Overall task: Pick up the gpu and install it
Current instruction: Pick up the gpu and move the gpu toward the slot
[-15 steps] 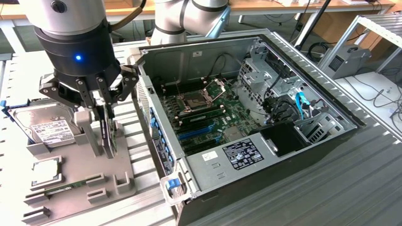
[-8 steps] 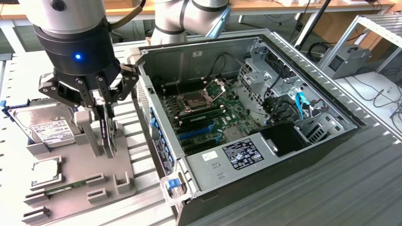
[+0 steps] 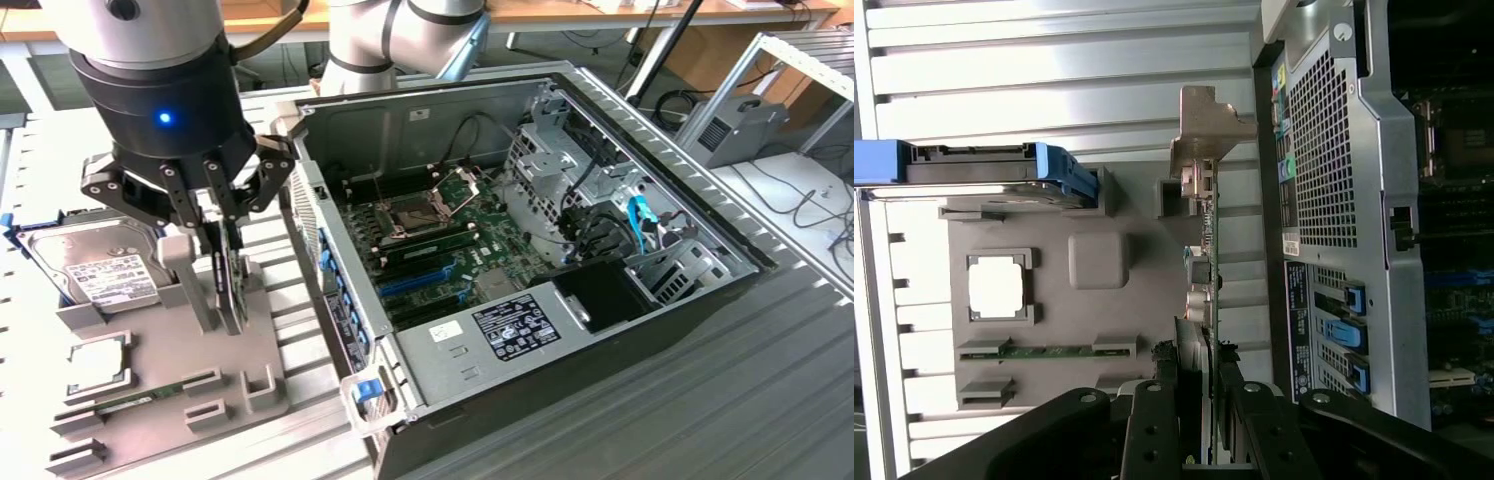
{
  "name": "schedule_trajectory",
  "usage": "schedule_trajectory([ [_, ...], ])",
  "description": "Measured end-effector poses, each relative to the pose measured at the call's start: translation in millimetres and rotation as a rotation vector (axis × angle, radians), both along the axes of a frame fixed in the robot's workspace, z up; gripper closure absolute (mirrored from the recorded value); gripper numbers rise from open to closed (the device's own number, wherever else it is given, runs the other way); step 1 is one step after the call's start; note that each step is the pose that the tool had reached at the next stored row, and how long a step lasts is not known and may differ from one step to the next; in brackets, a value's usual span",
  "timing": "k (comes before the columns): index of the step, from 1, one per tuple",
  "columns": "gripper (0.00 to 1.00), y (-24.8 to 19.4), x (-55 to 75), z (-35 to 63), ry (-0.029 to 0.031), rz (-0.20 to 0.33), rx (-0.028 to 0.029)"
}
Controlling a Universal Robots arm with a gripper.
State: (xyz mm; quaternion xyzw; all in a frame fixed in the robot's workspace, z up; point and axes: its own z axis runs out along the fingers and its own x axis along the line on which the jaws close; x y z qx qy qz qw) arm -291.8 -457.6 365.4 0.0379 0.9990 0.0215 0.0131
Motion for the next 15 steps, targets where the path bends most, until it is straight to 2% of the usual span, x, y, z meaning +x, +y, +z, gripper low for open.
schedule_trajectory([
  [15, 0.74, 0.0, 0.0, 3.0, 0.0000, 0.000, 0.0000],
])
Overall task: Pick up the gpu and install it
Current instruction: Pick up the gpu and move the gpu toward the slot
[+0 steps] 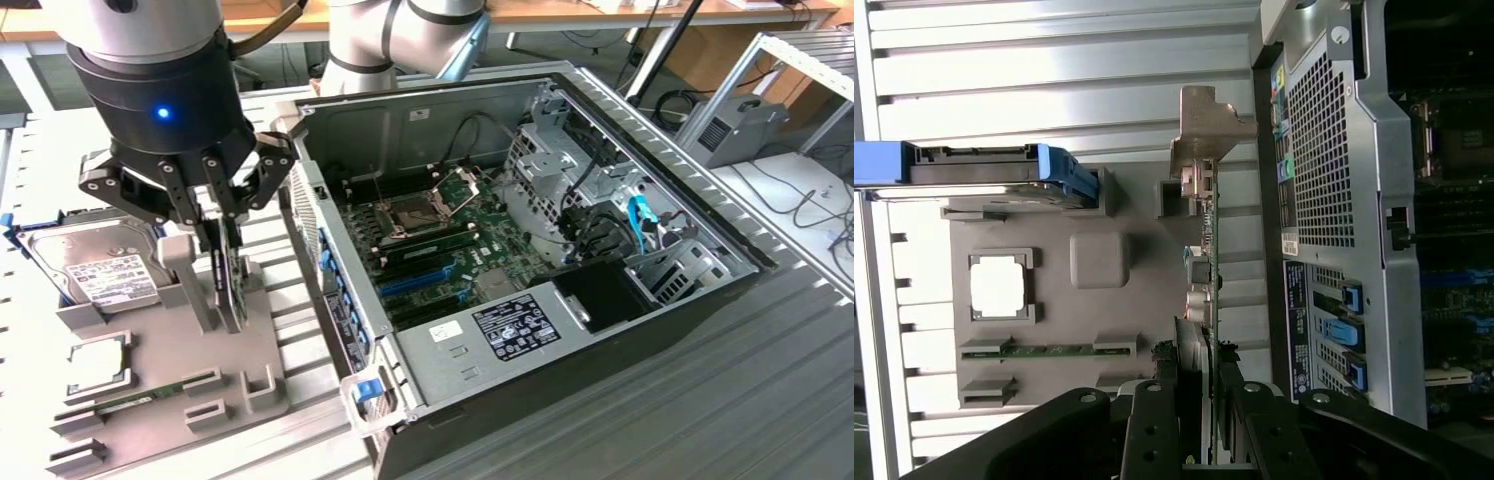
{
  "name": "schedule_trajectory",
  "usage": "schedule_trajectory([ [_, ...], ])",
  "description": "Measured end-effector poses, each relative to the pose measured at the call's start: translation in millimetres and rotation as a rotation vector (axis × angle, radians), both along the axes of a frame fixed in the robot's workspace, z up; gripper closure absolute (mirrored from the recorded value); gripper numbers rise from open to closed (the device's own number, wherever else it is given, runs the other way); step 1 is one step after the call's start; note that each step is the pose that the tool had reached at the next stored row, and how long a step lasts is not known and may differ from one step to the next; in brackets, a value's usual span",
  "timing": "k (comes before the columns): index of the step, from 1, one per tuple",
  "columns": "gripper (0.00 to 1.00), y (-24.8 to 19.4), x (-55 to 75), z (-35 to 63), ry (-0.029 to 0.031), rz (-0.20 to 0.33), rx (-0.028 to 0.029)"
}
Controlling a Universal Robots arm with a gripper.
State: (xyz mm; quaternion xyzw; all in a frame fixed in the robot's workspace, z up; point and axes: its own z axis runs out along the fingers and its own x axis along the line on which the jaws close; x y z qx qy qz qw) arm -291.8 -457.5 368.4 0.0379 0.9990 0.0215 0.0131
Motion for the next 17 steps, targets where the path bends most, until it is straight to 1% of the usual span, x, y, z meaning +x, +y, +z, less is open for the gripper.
schedule_trajectory([
  [6, 0.74, 0.0, 0.0, 1.6, 0.0001, 0.000, -0.0001],
  [7, 0.74, 0.0, 0.0, 3.4, 0.0001, 0.000, -0.0001],
  [8, 0.74, 0.0, 0.0, 6.6, 0.0000, 0.000, 0.0000],
  [9, 0.74, 0.0, 0.0, 12.4, 0.0001, 0.000, -0.0001],
  [10, 0.74, 0.0, 0.0, 15.4, 0.0000, 0.000, 0.0000],
  [12, 0.74, 0.0, 0.0, 18.6, 0.0001, 0.000, 0.0000],
  [13, 0.74, 0.0, 0.0, 23.3, 0.0000, 0.000, 0.0000],
  [15, 0.74, 0.0, 0.0, 26.9, 0.0000, 0.000, -0.0001],
  [16, 0.74, 0.0, 0.0, 32.7, 0.0001, 0.000, -0.0001],
  [17, 0.74, 0.0, 0.0, 36.5, 0.0000, 0.000, 0.0000],
])
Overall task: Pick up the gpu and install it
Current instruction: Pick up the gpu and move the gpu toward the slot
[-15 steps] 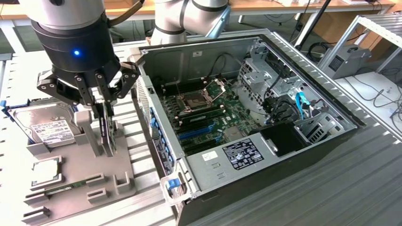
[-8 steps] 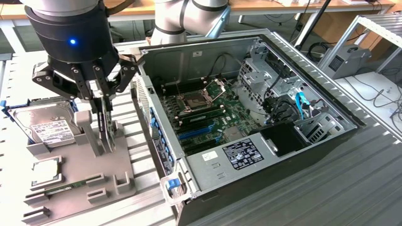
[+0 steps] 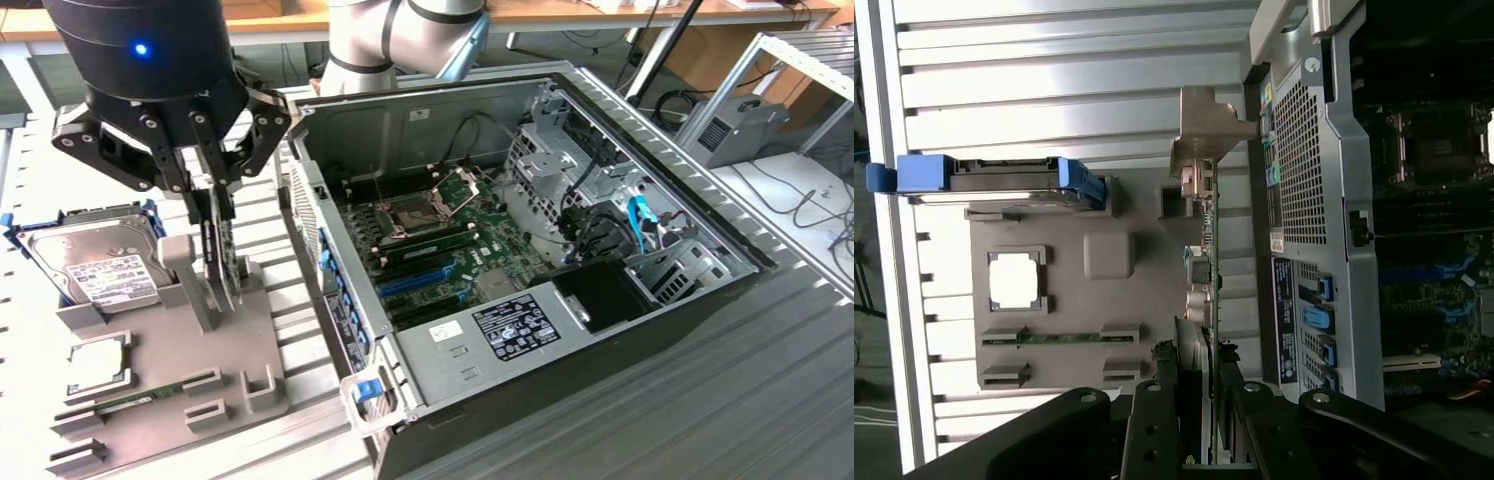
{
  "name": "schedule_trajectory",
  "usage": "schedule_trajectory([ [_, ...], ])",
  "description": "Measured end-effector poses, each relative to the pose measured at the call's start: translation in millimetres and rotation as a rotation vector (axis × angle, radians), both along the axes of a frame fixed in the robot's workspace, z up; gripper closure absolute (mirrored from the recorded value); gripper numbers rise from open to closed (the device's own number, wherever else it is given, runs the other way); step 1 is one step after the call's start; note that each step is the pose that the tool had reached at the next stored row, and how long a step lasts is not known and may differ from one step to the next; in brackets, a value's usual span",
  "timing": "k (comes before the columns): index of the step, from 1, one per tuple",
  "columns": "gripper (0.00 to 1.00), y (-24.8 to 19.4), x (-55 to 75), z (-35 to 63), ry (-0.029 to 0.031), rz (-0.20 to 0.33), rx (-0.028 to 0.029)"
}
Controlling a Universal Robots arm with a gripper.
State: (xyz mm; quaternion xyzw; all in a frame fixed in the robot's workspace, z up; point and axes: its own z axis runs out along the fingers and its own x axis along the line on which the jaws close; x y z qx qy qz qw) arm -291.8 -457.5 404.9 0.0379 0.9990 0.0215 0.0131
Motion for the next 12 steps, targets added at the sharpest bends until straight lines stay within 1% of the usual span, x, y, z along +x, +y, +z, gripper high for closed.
schedule_trajectory([
  [1, 0.74, 0.0, 0.0, 5.3, 0.0001, 0.000, 0.0000],
  [12, 0.74, 0.0, 0.0, 10.8, 0.0000, 0.000, 0.0000],
])
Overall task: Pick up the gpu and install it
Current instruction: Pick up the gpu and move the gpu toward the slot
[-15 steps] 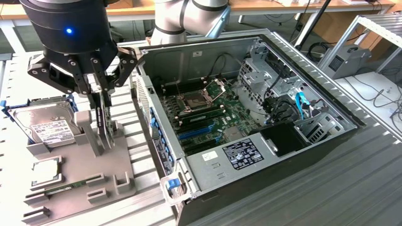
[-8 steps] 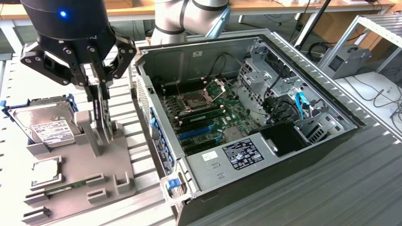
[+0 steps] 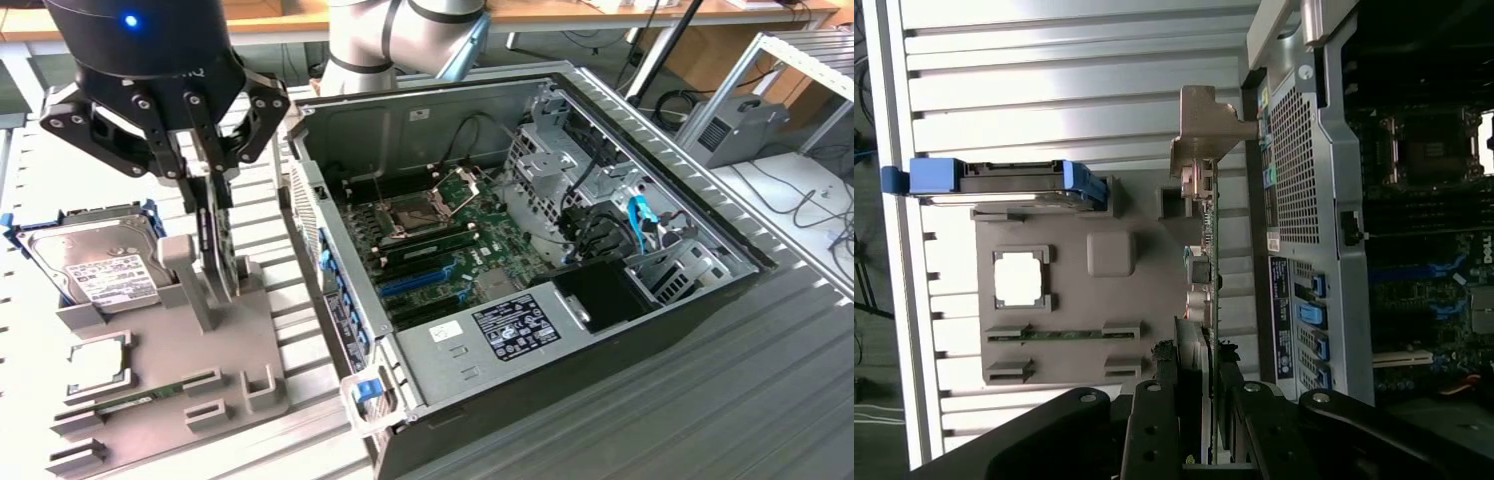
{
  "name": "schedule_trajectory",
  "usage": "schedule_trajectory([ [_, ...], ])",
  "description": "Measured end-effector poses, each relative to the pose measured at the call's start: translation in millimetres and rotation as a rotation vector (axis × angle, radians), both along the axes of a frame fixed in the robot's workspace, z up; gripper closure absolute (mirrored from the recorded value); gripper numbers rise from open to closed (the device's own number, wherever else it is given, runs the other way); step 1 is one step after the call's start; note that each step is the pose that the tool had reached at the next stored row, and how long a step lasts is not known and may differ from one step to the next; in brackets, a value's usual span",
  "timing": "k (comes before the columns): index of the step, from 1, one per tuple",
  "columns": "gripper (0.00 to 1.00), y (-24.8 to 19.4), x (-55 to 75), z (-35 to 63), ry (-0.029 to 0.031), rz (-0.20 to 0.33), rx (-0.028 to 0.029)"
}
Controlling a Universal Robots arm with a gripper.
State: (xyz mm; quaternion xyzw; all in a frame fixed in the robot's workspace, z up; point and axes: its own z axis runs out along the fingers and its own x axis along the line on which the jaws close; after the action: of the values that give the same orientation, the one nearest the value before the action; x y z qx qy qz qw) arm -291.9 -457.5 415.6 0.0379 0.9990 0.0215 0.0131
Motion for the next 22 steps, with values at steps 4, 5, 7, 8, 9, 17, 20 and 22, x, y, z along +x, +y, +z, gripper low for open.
schedule_trajectory([
  [4, 0.74, 0.0, 0.0, 1.6, 0.0000, 0.000, 0.0000],
  [5, 0.74, 0.0, 0.0, 2.0, 0.0000, 0.000, 0.0000],
  [7, 0.74, 0.0, 0.0, 2.8, 0.0000, 0.000, 0.0000],
  [8, 0.74, 0.0, 0.0, 3.2, 0.0000, 0.000, 0.0000],
  [9, 0.74, 0.0, 0.0, 3.9, 0.0000, 0.000, 0.0000],
  [17, 0.74, 0.0, 0.0, 8.7, -0.0001, 0.000, 0.0000],
  [20, 0.74, 0.0, 0.0, 9.8, 0.0000, 0.000, 0.0000],
  [22, 0.74, 0.0, 0.0, 10.6, 0.0000, 0.000, 0.0000],
])
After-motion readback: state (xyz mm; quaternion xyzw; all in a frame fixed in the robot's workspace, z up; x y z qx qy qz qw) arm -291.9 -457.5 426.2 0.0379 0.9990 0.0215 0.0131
